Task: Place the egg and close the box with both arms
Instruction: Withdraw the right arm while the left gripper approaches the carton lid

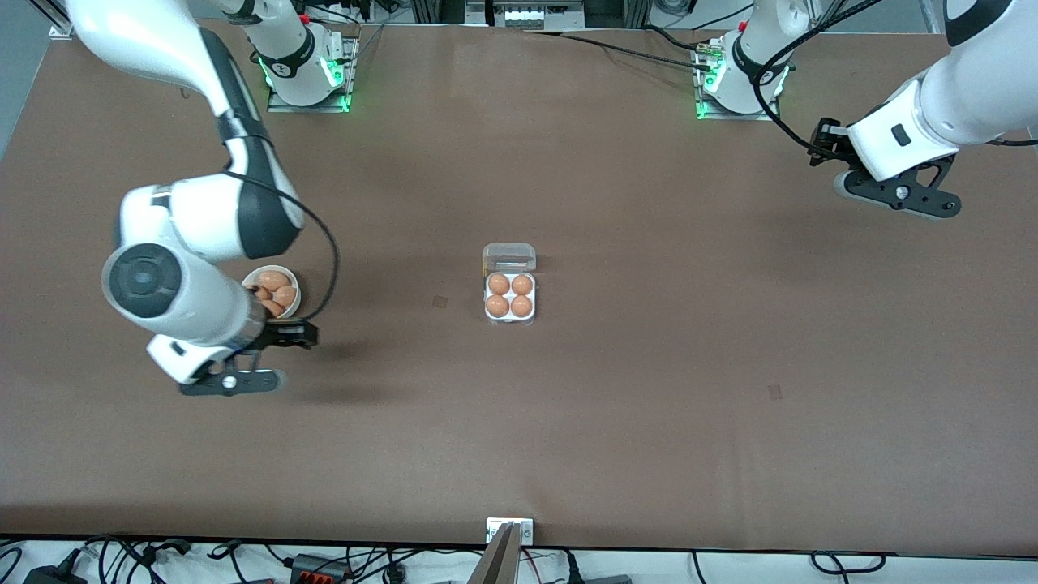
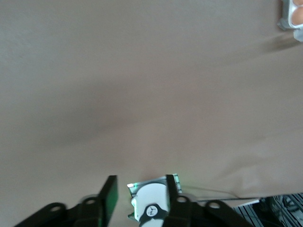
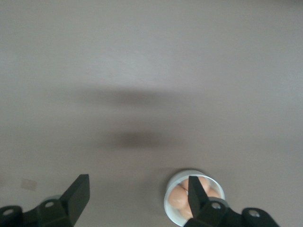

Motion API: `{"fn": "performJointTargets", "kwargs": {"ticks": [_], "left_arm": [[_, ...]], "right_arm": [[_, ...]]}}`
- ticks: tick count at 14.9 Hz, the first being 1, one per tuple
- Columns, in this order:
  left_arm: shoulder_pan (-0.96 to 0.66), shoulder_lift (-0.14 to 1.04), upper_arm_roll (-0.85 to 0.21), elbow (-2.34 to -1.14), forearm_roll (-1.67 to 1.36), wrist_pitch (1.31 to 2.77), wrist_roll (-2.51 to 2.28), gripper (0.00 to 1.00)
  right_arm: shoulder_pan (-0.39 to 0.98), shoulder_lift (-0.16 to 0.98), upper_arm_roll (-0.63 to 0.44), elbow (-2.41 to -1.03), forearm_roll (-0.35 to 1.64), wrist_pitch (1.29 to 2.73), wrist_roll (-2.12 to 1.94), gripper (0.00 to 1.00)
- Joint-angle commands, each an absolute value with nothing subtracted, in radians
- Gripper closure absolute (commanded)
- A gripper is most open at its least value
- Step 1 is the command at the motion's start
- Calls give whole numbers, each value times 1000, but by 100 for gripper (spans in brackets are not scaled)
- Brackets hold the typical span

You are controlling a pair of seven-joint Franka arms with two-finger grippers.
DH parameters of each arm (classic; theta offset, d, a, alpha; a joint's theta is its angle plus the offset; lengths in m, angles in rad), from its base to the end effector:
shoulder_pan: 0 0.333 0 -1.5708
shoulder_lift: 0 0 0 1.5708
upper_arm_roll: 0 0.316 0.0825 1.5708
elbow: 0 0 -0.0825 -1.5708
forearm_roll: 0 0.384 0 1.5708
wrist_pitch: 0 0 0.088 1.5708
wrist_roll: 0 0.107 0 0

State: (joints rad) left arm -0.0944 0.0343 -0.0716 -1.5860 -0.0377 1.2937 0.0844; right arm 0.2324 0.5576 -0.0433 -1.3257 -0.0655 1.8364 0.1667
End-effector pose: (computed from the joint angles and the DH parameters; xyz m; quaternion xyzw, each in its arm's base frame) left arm 0.5219 -0.0917 0.5800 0.9785 -0.1255 -0.1632 0.0133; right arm 0.6980 0.1347 0.4075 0.9985 0.0235 -0.0152 0.0463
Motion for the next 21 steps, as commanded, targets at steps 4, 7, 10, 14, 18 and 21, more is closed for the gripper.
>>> {"fn": "performJointTargets", "kwargs": {"ticks": [4, 7, 10, 14, 18, 21], "left_arm": [[-104, 43, -86, -1563, -67, 1262, 77, 99], [-132, 72, -176, -1563, -98, 1269, -27, 99], [-144, 124, -276, -1577, -140, 1348, -139, 99], [-158, 193, -420, -1609, -138, 1537, -320, 99], [-237, 234, -446, -1713, -138, 1785, -452, 99], [-313, 323, -445, -1733, -130, 1963, -569, 99]], "right_arm": [[108, 356, -29, -1497, -48, 1801, 127, 0], [66, 310, -29, -1502, -49, 1767, 124, 0], [29, 273, -26, -1502, -49, 1763, 130, 0], [23, 270, -20, -1480, -15, 1727, 138, 0], [40, 275, -18, -1443, -14, 1664, 138, 0], [34, 276, -20, -1443, -12, 1626, 149, 0]]}}
